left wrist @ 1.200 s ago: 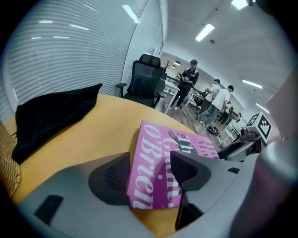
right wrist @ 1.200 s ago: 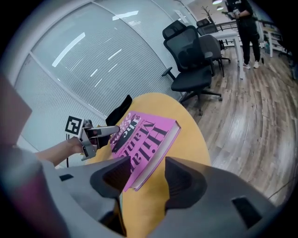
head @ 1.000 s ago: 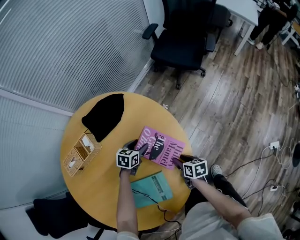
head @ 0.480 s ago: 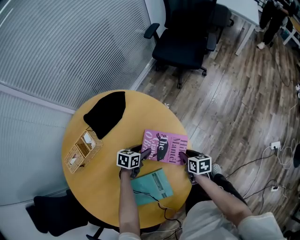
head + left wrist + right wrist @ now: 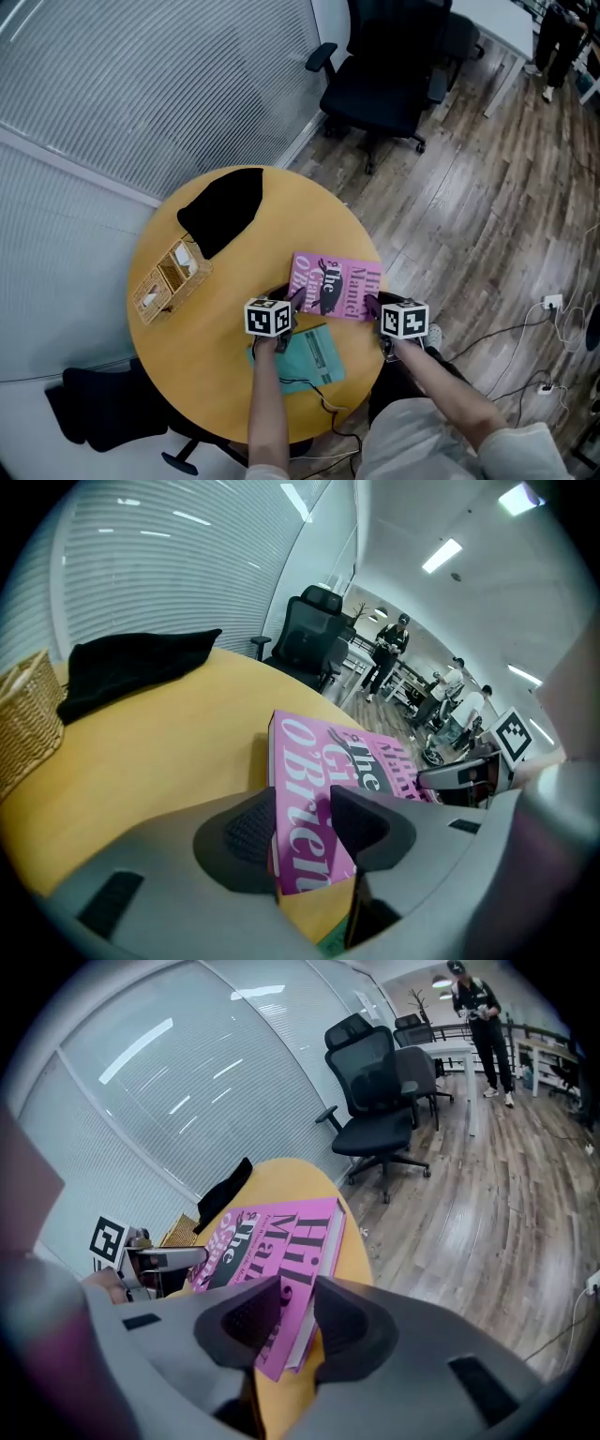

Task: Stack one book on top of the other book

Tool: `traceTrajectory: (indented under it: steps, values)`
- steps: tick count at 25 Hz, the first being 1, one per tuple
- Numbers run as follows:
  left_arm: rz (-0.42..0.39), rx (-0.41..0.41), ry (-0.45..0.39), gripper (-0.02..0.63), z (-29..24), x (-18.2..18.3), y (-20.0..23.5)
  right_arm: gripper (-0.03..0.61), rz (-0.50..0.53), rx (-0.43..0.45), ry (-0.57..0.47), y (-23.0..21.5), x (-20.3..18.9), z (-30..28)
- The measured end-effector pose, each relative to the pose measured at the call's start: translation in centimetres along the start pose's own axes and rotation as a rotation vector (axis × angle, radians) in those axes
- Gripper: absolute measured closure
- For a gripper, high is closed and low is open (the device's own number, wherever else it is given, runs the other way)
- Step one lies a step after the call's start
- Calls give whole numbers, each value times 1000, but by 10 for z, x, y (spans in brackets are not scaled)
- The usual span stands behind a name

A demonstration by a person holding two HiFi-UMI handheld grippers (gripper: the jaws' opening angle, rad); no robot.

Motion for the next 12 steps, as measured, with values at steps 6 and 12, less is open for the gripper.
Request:
traceTrajectory:
  steps: [6,12]
  values:
    - [13,60,-55,411,31,-9,-18,463,48,50,-7,14,-1,20]
    - [34,124,-124,411,70,-28,-37,465,119,143,-1,32,-7,38]
Point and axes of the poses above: the fingertips, and each gripper's own axes: z backward along the fingers, y to its left, x out of its top, the point moved 4 cm from there along z, backward along the fingers, and after that the axes turned 15 degrees about -x, right-handed, at the moved point
